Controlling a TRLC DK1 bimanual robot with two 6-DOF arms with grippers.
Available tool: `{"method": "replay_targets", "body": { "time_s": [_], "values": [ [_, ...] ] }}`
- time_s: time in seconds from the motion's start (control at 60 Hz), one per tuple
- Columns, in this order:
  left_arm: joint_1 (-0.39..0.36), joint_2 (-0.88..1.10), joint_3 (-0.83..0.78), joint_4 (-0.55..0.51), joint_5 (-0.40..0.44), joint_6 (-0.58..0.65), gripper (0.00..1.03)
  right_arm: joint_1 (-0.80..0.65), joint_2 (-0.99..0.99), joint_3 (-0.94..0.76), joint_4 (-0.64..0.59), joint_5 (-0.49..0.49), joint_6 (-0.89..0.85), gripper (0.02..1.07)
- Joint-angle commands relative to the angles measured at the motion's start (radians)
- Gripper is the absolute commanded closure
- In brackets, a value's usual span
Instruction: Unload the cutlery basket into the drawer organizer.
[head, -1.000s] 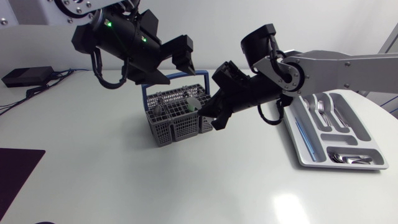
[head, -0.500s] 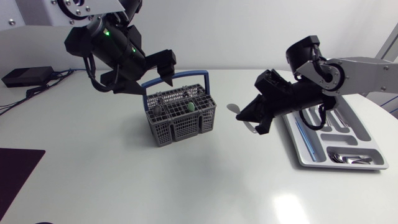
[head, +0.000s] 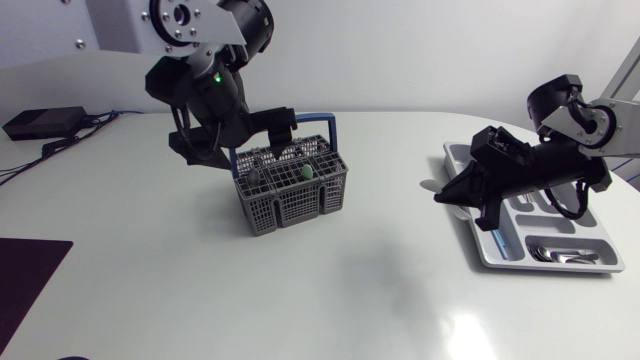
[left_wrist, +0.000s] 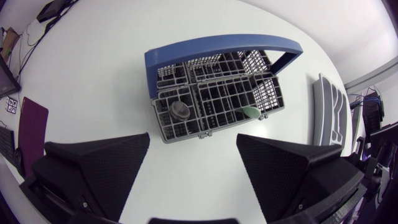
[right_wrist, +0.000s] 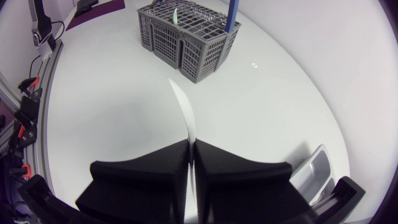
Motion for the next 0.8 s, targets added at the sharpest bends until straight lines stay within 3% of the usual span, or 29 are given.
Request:
{"method": "replay_targets", "body": {
  "time_s": [0.0, 0.483, 0.783],
  "values": [
    [-0.01, 0.036, 0.032, -0.012, -0.03, -0.053, 0.06, -0.049, -0.019, -0.026, -0.036, -0.002, -0.106, 1.01],
    [-0.02, 0.062, 0.038, -0.011, -0.045, -0.084, 0.06, -0.325, -0.017, -0.008, -0.118, 0.009, -0.438, 1.01],
    [-0.053, 0.054, 0.052, -0.007, -0.045, -0.096, 0.06, -0.497, 0.079, 0.029, -0.122, 0.098, -0.666, 1.01]
  ]
}}
